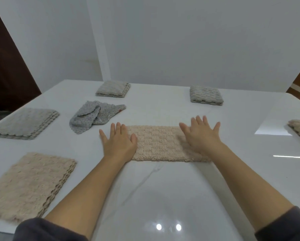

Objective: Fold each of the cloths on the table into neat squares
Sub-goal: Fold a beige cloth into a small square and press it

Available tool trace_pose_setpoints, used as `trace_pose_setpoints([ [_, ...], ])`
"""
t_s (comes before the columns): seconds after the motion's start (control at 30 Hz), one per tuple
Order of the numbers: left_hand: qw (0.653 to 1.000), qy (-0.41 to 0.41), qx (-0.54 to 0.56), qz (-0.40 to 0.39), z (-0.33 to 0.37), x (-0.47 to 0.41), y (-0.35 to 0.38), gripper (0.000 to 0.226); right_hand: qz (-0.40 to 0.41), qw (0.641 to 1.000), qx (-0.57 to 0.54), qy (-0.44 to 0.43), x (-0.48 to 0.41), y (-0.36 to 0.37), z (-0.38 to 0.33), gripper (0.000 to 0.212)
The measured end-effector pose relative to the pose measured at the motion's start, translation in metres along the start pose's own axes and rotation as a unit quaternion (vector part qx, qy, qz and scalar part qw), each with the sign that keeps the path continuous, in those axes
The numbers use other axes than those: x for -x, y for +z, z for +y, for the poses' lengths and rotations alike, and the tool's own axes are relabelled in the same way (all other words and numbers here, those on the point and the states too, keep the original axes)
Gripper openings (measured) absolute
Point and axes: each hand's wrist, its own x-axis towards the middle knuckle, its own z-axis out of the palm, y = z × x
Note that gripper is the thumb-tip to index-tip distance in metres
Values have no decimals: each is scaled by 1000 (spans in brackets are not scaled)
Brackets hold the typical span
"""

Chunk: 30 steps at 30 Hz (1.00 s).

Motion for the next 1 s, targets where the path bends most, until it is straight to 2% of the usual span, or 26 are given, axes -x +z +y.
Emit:
trace_pose_setpoints([
  [0.2, 1000, -2, 26, -7, -2, -1, 2, 67, 108, 989, -32, -95, 10, 5, -94, 62],
  [0.33, 999, -3, 36, -5, -2, -2, 2, 66, 108, 987, -43, -116, 12, 31, -114, 58],
  [0.53, 999, -1, 36, -6, -2, -2, 2, 66, 77, 989, -85, -89, 13, 45, -92, 69],
  [1.0, 999, 7, 12, -35, -20, -4, -2, 66, 22, 998, -49, -15, 13, 37, 4, 81],
])
